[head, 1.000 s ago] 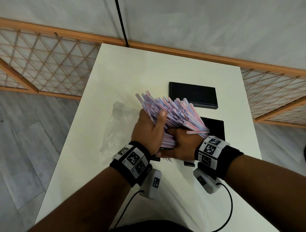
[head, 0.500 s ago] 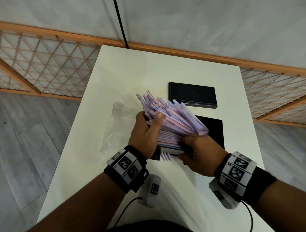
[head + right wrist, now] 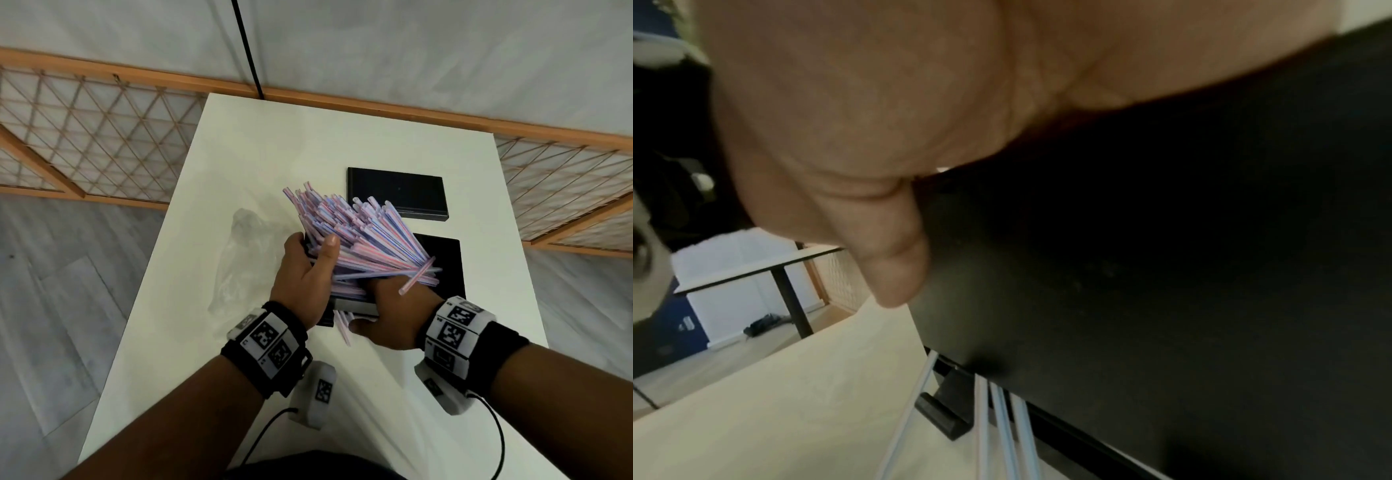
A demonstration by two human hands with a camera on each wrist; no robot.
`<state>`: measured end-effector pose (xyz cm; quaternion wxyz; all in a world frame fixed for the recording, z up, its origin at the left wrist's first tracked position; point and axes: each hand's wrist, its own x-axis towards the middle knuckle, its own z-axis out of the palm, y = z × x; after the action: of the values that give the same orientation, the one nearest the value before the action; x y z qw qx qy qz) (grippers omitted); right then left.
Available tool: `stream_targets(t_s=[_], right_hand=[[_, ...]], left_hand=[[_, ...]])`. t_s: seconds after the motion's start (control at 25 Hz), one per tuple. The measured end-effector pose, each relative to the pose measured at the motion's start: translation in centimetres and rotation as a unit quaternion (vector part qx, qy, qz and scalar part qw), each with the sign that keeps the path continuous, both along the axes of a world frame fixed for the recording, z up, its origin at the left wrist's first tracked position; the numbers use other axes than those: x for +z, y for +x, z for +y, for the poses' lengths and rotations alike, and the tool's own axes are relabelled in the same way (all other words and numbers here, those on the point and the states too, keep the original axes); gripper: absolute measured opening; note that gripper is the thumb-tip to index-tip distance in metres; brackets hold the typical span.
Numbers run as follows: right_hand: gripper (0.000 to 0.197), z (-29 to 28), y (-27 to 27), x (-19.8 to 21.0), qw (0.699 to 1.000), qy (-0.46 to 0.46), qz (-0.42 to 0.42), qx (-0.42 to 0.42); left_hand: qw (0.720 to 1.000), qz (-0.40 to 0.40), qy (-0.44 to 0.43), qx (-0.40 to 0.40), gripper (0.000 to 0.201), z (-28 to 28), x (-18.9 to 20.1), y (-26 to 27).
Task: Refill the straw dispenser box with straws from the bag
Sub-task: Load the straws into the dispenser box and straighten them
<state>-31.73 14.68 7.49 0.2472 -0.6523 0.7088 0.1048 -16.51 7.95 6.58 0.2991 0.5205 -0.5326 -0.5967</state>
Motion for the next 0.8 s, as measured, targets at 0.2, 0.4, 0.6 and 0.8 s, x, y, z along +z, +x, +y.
stream_targets(t_s=[0.2,0.4,0.6,0.8], right_hand=[[0.061,-1.7,0.4,0.6,0.998,0.052,0.023,0.012],[0.058,-3.4,0.7,0.4,0.991,0.132,-0.010,-0.021],[0.066,-3.9,0.5,0.4,0.990,0.130,-0.055,-0.020],[0.080,-4.4,0.3,0.0,0.988,0.120,-0.094,-0.018]], left_hand=[[1.000,0.006,0.012,0.004,0.044,-0.2,-0.3,-0.1],[1.000,0.009,0.013,0.002,0.041,-0.4,-0.7,-0.2],[1.000,0.014,0.008,-0.001,0.041,-0.3,-0.3,-0.2],[1.000,-0.006,0.002,-0.003,0.031,-0.5,-0.5,-0.2]])
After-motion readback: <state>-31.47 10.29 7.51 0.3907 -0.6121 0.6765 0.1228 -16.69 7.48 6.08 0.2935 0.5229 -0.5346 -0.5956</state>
